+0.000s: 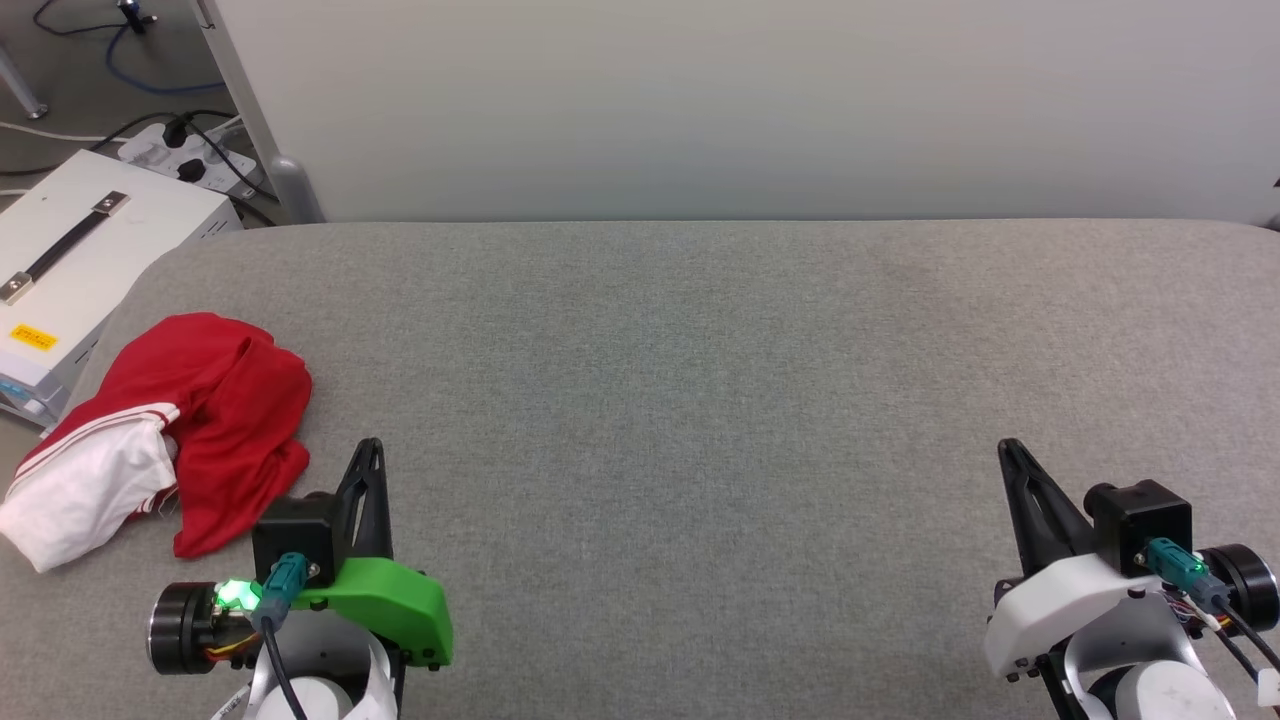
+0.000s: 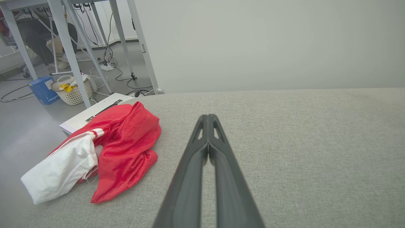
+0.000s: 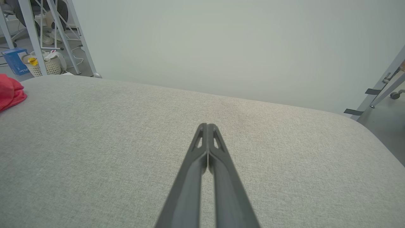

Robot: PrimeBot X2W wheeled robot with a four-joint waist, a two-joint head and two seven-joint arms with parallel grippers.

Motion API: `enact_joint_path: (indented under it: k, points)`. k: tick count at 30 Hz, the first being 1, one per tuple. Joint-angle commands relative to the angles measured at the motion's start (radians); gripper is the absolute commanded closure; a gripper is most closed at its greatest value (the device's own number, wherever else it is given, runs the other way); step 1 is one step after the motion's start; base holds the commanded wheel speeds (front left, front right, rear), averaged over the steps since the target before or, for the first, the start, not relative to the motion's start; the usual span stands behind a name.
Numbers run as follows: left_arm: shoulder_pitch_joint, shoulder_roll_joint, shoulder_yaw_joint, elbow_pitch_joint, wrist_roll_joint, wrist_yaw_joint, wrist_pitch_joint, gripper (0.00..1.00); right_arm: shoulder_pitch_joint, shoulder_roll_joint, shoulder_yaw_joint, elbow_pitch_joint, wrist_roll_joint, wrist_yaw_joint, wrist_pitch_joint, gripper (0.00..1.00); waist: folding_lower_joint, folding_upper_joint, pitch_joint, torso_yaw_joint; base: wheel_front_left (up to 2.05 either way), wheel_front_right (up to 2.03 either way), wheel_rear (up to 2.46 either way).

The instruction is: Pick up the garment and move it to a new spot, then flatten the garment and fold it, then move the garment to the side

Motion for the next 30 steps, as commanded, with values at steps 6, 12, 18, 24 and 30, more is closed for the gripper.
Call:
enact_joint_path:
  k: [6,12,18,24,30]
  points:
    - [0.017,-0.005,0.0,-0.002,0.009,0.005,-0.001,1.0,0.01,-0.001,0.001,-0.004,-0.009,-0.001,0.003,1.0,0.0,0.0106,0.0,0.0,0.0,0.0,0.0]
    - [0.0,0.0,0.0,0.003,-0.003,0.001,-0.004,0.0,0.0,0.0,-0.002,0.002,0.003,0.0,-0.004,0.0,0.0,0.0002,0.0,0.0,0.0,0.0,0.0]
    - [0.002,0.0,-0.002,0.012,-0.012,0.002,-0.017,0.0,0.0,0.0,-0.01,0.005,0.006,0.0,-0.017,0.0,0.0,0.0007,0.002,0.0,0.0,0.0,0.0]
    - [0.003,0.0,-0.004,0.021,-0.023,0.002,-0.029,0.0,-0.002,0.0,-0.017,0.01,0.014,0.0,-0.029,0.0,0.0,0.0012,0.003,0.001,0.0,0.0,0.0]
    - [0.004,0.0,-0.006,0.026,-0.028,0.001,-0.042,0.0,-0.003,0.0,-0.024,0.014,0.028,0.0,-0.041,0.0,0.0,0.0017,0.005,0.004,0.0,0.0,0.0]
